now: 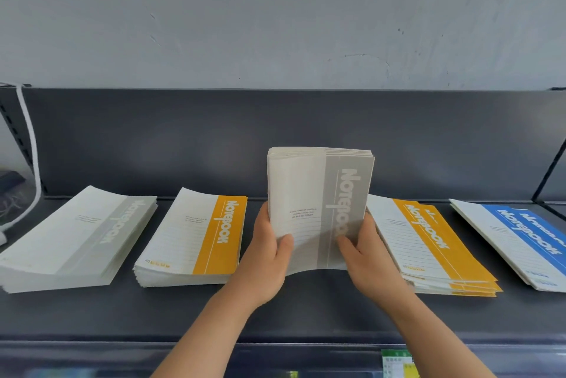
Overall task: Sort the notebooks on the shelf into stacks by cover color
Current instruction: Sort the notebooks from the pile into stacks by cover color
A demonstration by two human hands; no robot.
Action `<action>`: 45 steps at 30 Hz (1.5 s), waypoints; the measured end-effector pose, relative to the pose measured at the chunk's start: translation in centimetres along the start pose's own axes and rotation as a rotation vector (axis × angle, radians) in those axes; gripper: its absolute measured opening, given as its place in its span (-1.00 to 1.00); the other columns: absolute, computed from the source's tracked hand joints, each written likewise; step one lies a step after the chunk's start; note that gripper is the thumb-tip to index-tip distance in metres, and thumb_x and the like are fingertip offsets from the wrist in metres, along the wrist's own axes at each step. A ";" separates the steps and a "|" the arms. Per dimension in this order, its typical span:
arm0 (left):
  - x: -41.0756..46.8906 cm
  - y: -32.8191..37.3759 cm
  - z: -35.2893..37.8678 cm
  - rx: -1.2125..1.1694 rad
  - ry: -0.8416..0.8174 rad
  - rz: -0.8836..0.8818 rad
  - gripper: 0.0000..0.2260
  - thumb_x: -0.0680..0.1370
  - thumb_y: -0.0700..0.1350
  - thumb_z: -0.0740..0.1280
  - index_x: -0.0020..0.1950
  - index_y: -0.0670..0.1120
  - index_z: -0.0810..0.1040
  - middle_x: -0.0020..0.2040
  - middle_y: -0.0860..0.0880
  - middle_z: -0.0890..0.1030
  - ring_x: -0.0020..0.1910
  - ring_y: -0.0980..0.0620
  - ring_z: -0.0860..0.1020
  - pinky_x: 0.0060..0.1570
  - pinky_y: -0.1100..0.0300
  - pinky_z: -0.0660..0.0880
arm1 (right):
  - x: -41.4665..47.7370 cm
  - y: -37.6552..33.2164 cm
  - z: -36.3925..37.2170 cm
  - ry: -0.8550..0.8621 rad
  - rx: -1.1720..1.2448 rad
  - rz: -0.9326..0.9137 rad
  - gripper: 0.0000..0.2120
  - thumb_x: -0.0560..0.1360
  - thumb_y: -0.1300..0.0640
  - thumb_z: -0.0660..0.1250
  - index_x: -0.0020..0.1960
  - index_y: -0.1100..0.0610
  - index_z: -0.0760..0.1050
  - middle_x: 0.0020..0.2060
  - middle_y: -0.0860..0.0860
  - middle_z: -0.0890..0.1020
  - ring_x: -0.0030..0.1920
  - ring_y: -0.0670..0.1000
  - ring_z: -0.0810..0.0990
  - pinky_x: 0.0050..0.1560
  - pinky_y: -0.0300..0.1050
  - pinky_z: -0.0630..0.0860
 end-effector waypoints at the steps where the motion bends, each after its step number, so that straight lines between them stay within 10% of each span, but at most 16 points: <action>1: 0.0 -0.3 0.1 0.053 0.007 -0.006 -0.57 0.65 -0.07 0.12 0.46 0.12 0.03 0.41 0.14 0.26 0.25 0.29 0.22 -0.07 0.61 0.27 | 0.0 0.1 -0.1 0.013 -0.039 0.007 -0.69 0.60 0.14 0.16 0.26 -0.12 0.17 -0.03 -0.37 0.35 -0.03 -0.28 0.41 -0.17 -0.45 0.32; 14: 1.9 -3.2 -0.7 0.033 0.049 -0.298 -0.71 0.63 0.02 0.19 0.33 -0.02 0.40 0.27 0.03 0.51 0.14 0.06 0.49 -0.14 0.33 0.46 | 2.7 2.4 -0.5 0.011 -0.163 0.241 -0.96 0.53 0.12 0.26 -0.04 0.05 0.47 -0.15 -0.05 0.59 -0.13 -0.02 0.57 -0.18 -0.09 0.55; 34: 2.9 -5.8 0.5 0.257 0.009 -0.451 -0.68 0.61 0.07 0.20 0.09 -0.18 0.51 0.05 -0.09 0.59 -0.06 -0.04 0.57 -0.37 0.31 0.34 | 3.5 6.0 1.2 -0.080 -0.441 0.341 -0.73 0.57 0.07 0.13 0.22 0.18 0.31 0.15 0.08 0.36 0.07 0.11 0.45 -0.01 -0.04 0.45; 45: 1.3 1.4 -2.8 0.541 0.252 -0.207 -0.53 0.62 0.11 0.13 0.46 -0.09 0.32 0.42 -0.04 0.39 0.38 -0.01 0.37 0.27 0.15 0.38 | 2.7 -0.9 -0.9 0.046 -0.556 -0.104 -0.79 0.59 0.10 0.13 0.19 0.06 0.43 0.15 -0.06 0.51 -0.05 -0.08 0.48 -0.09 -0.25 0.38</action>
Point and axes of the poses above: each hand's wrist, its own x-axis towards the middle knuckle, its own z-axis out of the palm, y = z × x, the point moved 10 cm from there along x, towards the middle knuckle
